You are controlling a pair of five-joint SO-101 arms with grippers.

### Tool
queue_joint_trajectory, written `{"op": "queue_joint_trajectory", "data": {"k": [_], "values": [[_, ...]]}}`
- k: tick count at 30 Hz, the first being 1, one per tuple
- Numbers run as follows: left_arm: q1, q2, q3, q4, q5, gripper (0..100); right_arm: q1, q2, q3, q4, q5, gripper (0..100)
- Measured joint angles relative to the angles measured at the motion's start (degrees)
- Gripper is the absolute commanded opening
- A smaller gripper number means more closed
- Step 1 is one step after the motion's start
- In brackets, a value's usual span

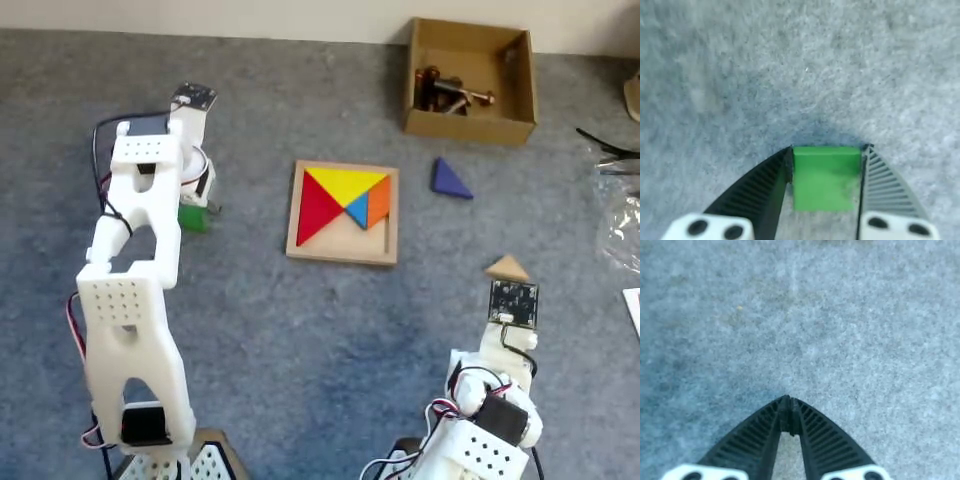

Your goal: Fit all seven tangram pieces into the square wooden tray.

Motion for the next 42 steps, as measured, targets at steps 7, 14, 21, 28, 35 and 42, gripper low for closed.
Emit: {"op": "queue_joint_trajectory", "data": {"k": [7, 14, 21, 28, 35, 42], "values": [[-0.4, 0.9, -4.9, 7.4, -0.1, 20, 0.0, 0.0, 0.0, 0.0, 0.0, 0.5], [-0.4, 1.1, -5.1, 8.1, -0.1, 20, 0.0, 0.0, 0.0, 0.0, 0.0, 0.5], [-0.4, 1.1, -5.1, 8.1, -0.2, 26, 0.0, 0.0, 0.0, 0.0, 0.0, 0.5], [-0.4, 1.1, -5.1, 8.1, -0.2, 25, 0.0, 0.0, 0.0, 0.0, 0.0, 0.5], [-0.4, 1.1, -5.1, 9.6, -0.2, 25, 0.0, 0.0, 0.0, 0.0, 0.0, 0.5], [-0.4, 1.1, -5.1, 11.3, -0.2, 20, 0.0, 0.0, 0.0, 0.0, 0.0, 0.5]]}}
